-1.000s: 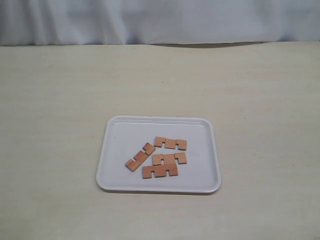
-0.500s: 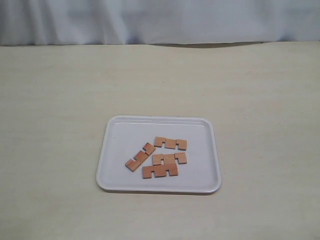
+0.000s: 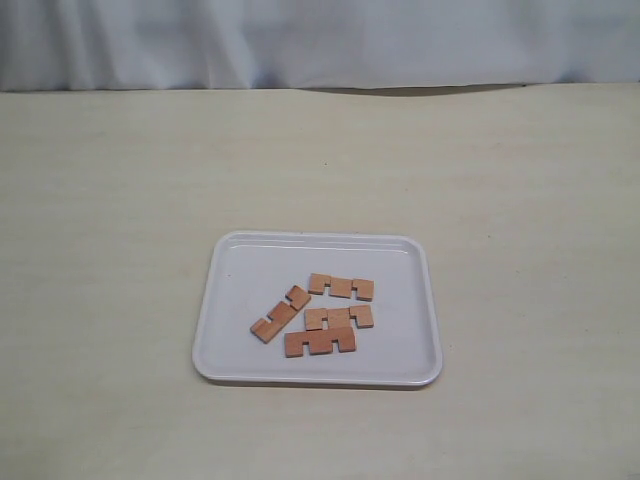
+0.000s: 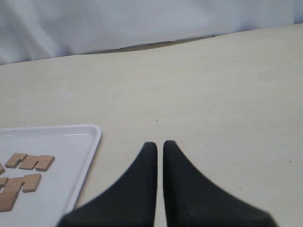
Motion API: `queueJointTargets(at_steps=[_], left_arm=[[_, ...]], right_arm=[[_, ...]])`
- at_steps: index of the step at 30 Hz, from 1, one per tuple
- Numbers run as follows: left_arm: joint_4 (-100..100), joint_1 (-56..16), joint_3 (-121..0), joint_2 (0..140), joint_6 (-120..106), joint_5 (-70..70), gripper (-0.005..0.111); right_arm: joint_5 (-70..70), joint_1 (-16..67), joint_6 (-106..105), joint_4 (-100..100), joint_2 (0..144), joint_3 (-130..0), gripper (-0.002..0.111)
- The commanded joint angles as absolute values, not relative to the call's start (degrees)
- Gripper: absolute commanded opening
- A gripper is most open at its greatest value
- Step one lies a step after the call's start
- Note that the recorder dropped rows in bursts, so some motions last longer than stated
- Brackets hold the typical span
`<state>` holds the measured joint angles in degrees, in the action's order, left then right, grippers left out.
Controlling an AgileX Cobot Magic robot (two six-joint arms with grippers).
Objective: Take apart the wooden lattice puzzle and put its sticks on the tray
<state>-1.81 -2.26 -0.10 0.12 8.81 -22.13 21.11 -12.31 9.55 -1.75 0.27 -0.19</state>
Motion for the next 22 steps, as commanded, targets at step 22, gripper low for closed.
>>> queueJointTargets(at_steps=[22], left_arm=[[7.1, -2.7, 0.0, 0.0, 8.7, -20.7, 0.000]], right_arm=[[20.9, -12.5, 9.1, -1.8, 0.0, 0.0, 0.004]])
